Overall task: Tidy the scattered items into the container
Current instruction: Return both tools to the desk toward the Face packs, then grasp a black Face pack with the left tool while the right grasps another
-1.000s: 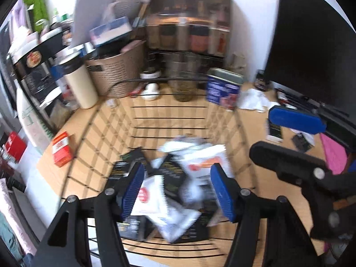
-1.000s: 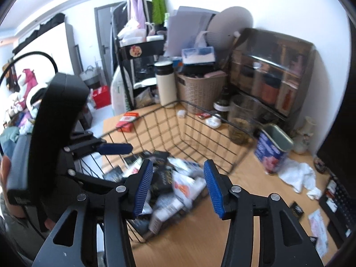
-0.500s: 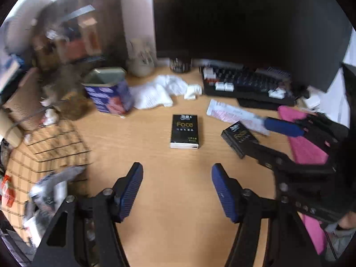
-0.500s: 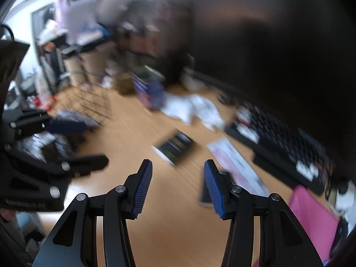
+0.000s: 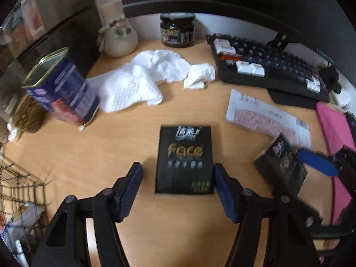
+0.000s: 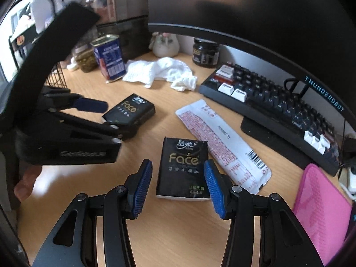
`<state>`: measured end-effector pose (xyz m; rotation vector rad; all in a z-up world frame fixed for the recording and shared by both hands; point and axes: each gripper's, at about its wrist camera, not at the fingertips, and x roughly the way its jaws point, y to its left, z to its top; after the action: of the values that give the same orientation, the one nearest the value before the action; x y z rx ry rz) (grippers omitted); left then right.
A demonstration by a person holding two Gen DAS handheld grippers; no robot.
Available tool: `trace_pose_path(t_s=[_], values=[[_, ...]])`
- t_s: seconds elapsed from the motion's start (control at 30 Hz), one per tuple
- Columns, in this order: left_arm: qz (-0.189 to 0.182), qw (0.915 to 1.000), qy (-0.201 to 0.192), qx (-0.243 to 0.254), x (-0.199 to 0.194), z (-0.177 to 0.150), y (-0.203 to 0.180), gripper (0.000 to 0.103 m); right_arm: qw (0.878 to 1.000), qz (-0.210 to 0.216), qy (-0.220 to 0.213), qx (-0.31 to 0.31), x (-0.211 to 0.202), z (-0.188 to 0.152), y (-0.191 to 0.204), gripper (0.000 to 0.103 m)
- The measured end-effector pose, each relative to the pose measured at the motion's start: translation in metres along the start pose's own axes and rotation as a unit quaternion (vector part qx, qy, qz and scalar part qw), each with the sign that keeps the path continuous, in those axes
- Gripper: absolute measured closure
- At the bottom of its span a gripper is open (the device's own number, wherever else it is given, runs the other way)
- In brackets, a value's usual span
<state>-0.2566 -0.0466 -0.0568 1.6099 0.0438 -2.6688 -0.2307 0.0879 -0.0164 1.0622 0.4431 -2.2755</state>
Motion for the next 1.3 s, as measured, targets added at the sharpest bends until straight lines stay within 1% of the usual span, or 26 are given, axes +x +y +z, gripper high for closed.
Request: trace_pose_path(t_s=[0.13, 0.23, 0.3, 0.33, 0.37, 0.4, 0.63, 0.77, 0.87, 0.93, 0.97, 1.0, 1.03, 1.07, 1.1, 1.17, 1.3], values=[[0.001, 1.0, -0.006, -0.002, 0.002, 0.005, 0.001, 0.033, 1.0, 0.004, -0.001, 0.005, 0.001, 0.0, -0.001, 0.055], [0.001, 0.9999, -0.012, -0.003, 0.001, 0.004, 0.001, 0.033, 1.0, -0.006, 0.003, 0.0, 0.002, -0.001, 0.0, 0.055], [0.0, 0.9999, -0.014, 0.0, 0.0, 0.004, 0.002, 0.036, 1.0, -0.01, 0.004, -0.004, 0.002, -0.002, 0.002, 0.055], [-0.001, 0.9999, -0.017, 0.003, -0.001, 0.003, 0.001, 0.044, 1.0, -0.01, 0.004, -0.005, 0.002, -0.003, 0.003, 0.055], [-0.002, 0.9998, -0.018, 0.005, -0.002, 0.002, 0.0, 0.051, 1.0, -0.009, 0.004, -0.006, 0.001, -0.003, 0.003, 0.058], [-0.001, 0.9998, -0.018, 0.007, -0.003, 0.002, -0.001, 0.051, 1.0, -0.009, 0.004, -0.007, 0.0, -0.003, 0.004, 0.063], [0.001, 0.9997, -0.02, 0.012, -0.007, 0.002, -0.004, 0.051, 1.0, -0.007, 0.004, -0.025, -0.004, -0.004, 0.013, 0.078], [-0.004, 0.9997, -0.021, 0.01, -0.006, 0.003, -0.004, 0.051, 1.0, 0.0, 0.003, -0.023, -0.006, -0.004, 0.013, 0.091], [-0.005, 0.9997, -0.023, 0.01, -0.005, 0.003, -0.005, 0.051, 1.0, 0.002, -0.007, -0.019, -0.008, -0.005, 0.01, 0.09], [-0.005, 0.9997, -0.024, 0.009, -0.005, 0.004, -0.005, 0.051, 1.0, -0.002, -0.015, -0.006, -0.01, -0.006, 0.003, 0.087], [-0.005, 0.9997, -0.024, 0.009, -0.004, 0.004, -0.005, 0.051, 1.0, -0.005, -0.016, -0.002, -0.011, -0.006, 0.001, 0.08], [-0.005, 0.9996, -0.025, 0.009, -0.004, 0.005, -0.005, 0.051, 1.0, -0.007, -0.019, 0.002, -0.012, -0.005, -0.002, 0.069], [-0.005, 0.9996, -0.025, 0.01, -0.002, 0.006, -0.004, 0.051, 1.0, -0.009, -0.022, 0.007, -0.014, -0.005, -0.004, 0.063], [-0.006, 0.9996, -0.025, 0.01, -0.002, 0.007, -0.004, 0.051, 1.0, -0.011, -0.026, 0.011, -0.015, -0.004, -0.006, 0.051], [-0.006, 0.9996, -0.026, 0.01, -0.002, 0.007, -0.004, 0.051, 0.999, -0.011, -0.029, 0.013, -0.016, -0.004, -0.007, 0.047], [-0.005, 0.9996, -0.026, 0.01, -0.001, 0.007, -0.004, 0.051, 0.999, -0.005, -0.03, 0.017, -0.016, -0.003, -0.008, 0.045], [-0.006, 0.9996, -0.025, 0.01, -0.001, 0.007, -0.003, 0.051, 1.0, -0.003, -0.027, 0.016, -0.011, -0.002, -0.007, 0.044]])
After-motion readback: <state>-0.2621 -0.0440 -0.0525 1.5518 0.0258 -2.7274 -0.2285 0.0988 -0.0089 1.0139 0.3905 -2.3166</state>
